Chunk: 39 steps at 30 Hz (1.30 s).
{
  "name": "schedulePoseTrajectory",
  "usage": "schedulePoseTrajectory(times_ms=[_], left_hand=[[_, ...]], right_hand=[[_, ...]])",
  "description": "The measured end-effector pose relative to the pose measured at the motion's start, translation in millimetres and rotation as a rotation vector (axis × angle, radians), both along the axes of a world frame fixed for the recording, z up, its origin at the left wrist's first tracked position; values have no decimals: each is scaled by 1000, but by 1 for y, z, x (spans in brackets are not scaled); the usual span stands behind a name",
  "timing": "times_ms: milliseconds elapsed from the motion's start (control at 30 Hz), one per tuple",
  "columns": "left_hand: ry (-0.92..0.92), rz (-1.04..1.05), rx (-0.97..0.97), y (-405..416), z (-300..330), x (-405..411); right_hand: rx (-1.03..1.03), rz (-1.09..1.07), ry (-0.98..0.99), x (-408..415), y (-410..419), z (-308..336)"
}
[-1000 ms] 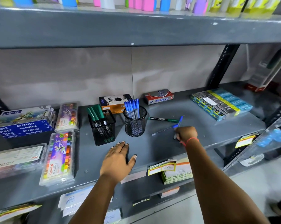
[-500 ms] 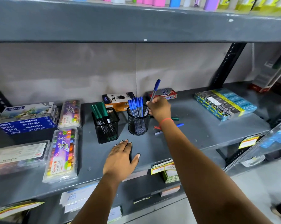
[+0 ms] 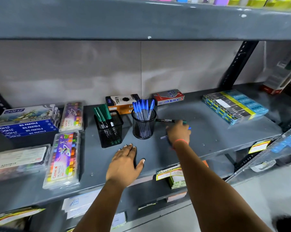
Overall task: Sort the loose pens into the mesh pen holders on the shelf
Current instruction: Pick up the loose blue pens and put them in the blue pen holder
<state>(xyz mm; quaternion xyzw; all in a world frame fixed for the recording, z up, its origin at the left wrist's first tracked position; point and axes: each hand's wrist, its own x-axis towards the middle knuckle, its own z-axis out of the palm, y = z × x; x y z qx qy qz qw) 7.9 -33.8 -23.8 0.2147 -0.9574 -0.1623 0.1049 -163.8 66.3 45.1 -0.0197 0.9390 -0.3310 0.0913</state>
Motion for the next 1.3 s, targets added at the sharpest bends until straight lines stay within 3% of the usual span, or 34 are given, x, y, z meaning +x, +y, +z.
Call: schedulePoseTrajectory(times_ms=[133, 567, 800, 967, 1133, 1300], left_hand=[[5, 0, -5, 0, 0, 0], [8, -6, 4, 1, 2, 0], [-4, -8, 8, 0, 3, 1], [-12, -3, 9, 0, 4, 1], [-30, -21, 32, -3, 6, 5], [-20, 27, -7, -15, 7, 20]], right_hand=[[222, 84, 53, 4, 10, -16], [25, -30, -13, 2, 25, -11], [-389, -196, 20, -8, 11, 23], [-722, -137, 119, -6, -24, 65], [-502, 124, 219, 3, -48, 70], [-171, 314, 127, 4, -54, 55]])
